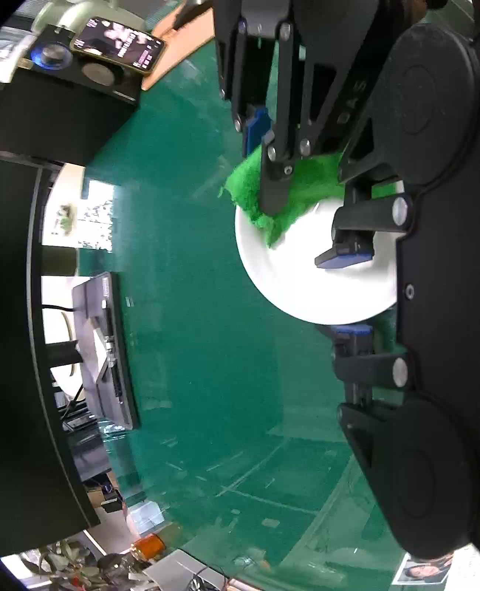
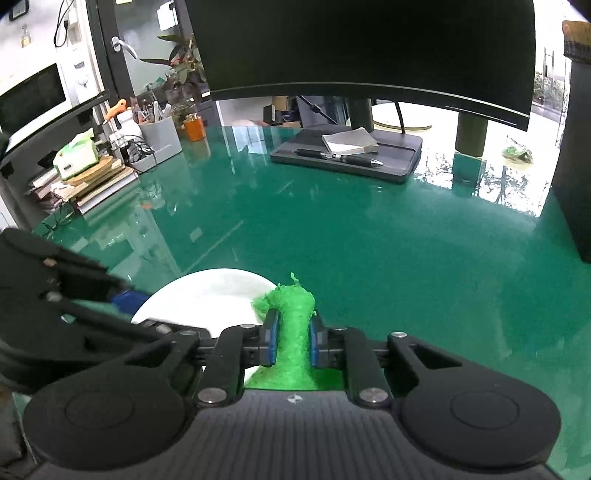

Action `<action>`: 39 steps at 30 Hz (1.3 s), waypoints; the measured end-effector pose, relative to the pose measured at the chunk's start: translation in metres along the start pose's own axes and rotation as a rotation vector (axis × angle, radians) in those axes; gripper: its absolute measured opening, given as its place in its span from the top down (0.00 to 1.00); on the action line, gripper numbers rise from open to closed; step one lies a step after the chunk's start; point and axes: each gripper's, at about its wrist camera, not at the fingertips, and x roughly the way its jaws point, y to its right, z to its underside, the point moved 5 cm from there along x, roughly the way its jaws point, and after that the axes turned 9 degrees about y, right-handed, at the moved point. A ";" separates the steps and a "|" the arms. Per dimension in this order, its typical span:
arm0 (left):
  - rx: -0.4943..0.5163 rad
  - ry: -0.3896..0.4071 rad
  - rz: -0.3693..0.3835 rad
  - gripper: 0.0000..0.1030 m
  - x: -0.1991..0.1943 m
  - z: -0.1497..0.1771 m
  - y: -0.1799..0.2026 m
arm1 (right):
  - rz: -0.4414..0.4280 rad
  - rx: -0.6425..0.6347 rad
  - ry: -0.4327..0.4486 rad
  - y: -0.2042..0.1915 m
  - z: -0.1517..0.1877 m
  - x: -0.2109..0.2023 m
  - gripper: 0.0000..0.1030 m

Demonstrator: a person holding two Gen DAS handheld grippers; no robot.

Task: Clean bowl
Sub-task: 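Sweep the cloth across the bowl interior with the right gripper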

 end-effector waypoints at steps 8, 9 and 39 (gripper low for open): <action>-0.020 -0.006 -0.026 0.71 0.002 -0.003 0.003 | 0.018 0.016 -0.005 0.001 0.007 -0.001 0.85; -0.057 -0.013 -0.025 0.71 0.003 -0.003 0.001 | 0.019 0.016 -0.007 0.001 0.007 -0.001 0.85; -0.155 -0.008 -0.003 0.68 0.003 -0.001 -0.010 | 0.037 -0.030 -0.043 -0.004 0.008 0.006 0.81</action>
